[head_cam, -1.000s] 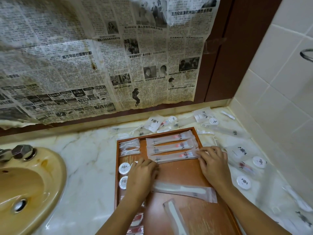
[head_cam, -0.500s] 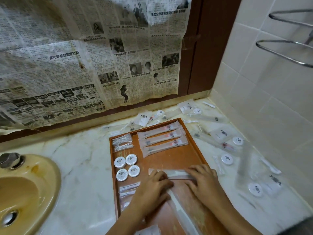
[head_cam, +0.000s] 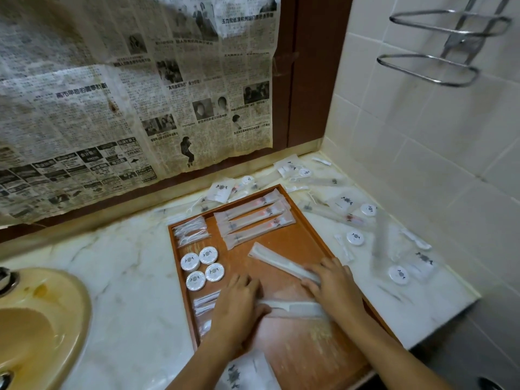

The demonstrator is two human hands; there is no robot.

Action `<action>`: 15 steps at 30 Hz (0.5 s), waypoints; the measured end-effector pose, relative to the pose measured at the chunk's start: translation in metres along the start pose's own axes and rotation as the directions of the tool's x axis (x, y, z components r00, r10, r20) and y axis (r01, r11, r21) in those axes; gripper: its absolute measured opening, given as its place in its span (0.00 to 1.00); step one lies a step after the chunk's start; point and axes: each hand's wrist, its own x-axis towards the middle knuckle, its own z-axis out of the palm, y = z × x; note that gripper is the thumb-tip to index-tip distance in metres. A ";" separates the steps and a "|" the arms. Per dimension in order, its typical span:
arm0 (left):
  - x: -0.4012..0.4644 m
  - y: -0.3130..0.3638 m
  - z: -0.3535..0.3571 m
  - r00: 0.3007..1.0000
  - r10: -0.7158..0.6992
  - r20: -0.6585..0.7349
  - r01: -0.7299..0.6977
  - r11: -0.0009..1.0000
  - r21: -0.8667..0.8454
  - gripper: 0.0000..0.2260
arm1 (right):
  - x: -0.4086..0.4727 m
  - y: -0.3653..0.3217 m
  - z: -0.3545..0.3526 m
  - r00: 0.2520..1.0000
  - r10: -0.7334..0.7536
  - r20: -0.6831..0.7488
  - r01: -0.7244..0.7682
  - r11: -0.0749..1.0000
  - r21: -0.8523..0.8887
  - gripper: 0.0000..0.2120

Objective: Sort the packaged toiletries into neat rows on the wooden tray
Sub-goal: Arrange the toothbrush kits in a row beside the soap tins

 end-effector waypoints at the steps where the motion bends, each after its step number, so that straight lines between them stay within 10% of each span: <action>1: -0.001 0.001 -0.001 1.000 -0.030 0.007 0.030 0.998 -0.057 0.14 | -0.002 -0.001 -0.002 1.000 -0.004 -0.010 0.004 0.999 0.038 0.16; 15: -0.017 0.024 -0.015 0.955 -0.052 0.291 0.221 0.778 -0.588 0.08 | -0.053 0.036 -0.041 0.984 -0.056 0.171 0.045 0.997 0.067 0.16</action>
